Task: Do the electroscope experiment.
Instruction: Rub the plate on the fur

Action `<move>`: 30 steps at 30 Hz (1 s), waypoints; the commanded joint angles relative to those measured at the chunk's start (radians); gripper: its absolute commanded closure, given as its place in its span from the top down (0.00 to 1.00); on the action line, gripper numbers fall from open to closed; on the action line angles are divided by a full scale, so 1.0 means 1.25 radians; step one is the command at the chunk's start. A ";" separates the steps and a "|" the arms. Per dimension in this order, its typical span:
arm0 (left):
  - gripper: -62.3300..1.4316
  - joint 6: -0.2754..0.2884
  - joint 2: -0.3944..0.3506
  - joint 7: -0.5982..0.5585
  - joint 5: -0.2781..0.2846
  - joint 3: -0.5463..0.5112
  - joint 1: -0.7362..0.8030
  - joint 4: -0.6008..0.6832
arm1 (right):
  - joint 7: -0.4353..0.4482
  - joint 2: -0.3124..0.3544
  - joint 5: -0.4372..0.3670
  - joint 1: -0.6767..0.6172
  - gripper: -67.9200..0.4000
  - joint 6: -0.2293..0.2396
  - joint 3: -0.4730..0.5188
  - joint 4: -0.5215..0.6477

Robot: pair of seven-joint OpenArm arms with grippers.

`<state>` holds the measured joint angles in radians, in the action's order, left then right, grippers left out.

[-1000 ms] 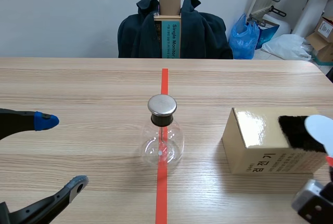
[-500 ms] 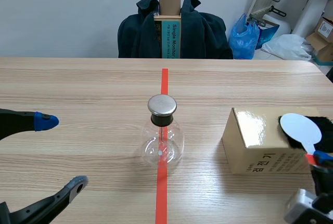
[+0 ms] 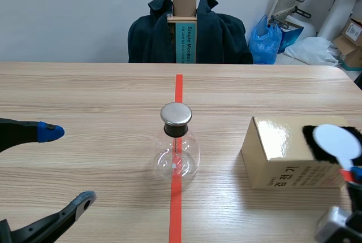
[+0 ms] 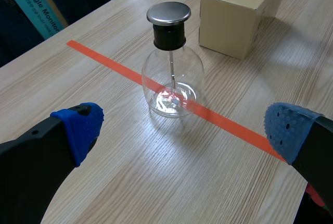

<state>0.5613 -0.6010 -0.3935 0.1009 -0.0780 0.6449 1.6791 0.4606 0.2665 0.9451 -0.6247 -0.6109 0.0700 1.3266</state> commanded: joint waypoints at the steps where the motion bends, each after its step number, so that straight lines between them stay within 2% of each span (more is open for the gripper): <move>1: 1.00 0.002 0.006 -0.008 0.008 -0.002 -0.006 0.004 | -0.035 0.002 -0.010 0.004 0.02 -0.002 -0.004 0.010; 3: 1.00 0.002 0.006 -0.008 0.008 -0.002 -0.006 0.004 | -0.139 -0.007 -0.010 -0.002 0.02 -0.002 -0.004 0.010; 4: 1.00 0.002 0.006 -0.008 0.008 -0.002 -0.006 0.004 | -0.166 -0.008 -0.010 -0.006 0.02 -0.002 -0.004 0.010; 5: 1.00 0.002 0.006 -0.008 0.008 -0.002 -0.006 0.004 | -0.154 -0.006 -0.009 -0.006 0.02 0.001 -0.003 0.010; 8: 1.00 0.002 0.006 -0.008 0.008 -0.002 -0.006 0.004 | -0.031 -0.005 -0.002 -0.001 0.02 0.001 -0.004 0.014; 9: 1.00 0.002 0.006 -0.008 0.008 -0.002 -0.006 0.004 | -0.030 -0.008 -0.002 -0.001 0.02 0.001 -0.005 0.016; 12: 1.00 0.002 0.006 -0.008 0.008 -0.002 -0.006 0.004 | -0.152 -0.016 -0.005 -0.008 0.02 0.001 -0.004 0.016; 13: 1.00 0.002 0.006 -0.008 0.008 -0.002 -0.006 0.004 | -0.160 -0.016 -0.005 -0.009 0.02 0.002 -0.004 0.016; 14: 1.00 0.002 0.006 -0.008 0.008 -0.002 -0.006 0.004 | -0.138 -0.015 -0.002 -0.008 0.02 0.004 -0.004 0.016; 16: 1.00 0.002 0.006 -0.008 0.008 -0.002 -0.006 0.004 | -0.051 -0.014 0.010 -0.003 0.02 0.004 -0.005 0.019; 17: 1.00 0.002 0.006 -0.008 0.008 -0.002 -0.006 0.004 | -0.034 -0.014 0.011 -0.002 0.02 0.004 -0.005 0.023; 18: 1.00 0.002 0.006 -0.008 0.008 -0.002 -0.006 0.004 | -0.053 -0.016 0.009 -0.003 0.02 0.004 -0.005 0.027; 20: 1.00 0.002 0.006 -0.008 0.008 -0.002 -0.006 0.004 | -0.140 -0.019 0.005 -0.008 0.02 0.002 -0.005 0.026; 21: 1.00 0.002 0.006 -0.008 0.008 -0.002 -0.006 0.004 | -0.151 -0.018 0.005 -0.008 0.02 0.006 -0.005 0.026; 24: 1.00 0.002 0.006 -0.008 0.008 -0.002 -0.006 0.004 | -0.060 -0.018 0.014 -0.003 0.02 0.005 -0.005 0.029; 25: 1.00 0.002 0.006 -0.008 0.008 -0.002 -0.006 0.004 | -0.050 -0.019 0.013 -0.001 0.02 0.001 -0.005 0.029; 28: 1.00 0.002 0.006 -0.008 0.008 -0.002 -0.006 0.004 | -0.153 -0.018 0.007 -0.006 0.02 -0.001 -0.004 0.029; 30: 1.00 0.002 0.006 -0.008 0.008 -0.002 -0.006 0.004 | -0.132 -0.018 0.008 -0.005 0.02 0.002 -0.004 0.029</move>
<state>0.5613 -0.6010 -0.3931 0.1009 -0.0780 0.6422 1.6791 0.2600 0.2283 0.9535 -0.6304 -0.6060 0.0582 1.3495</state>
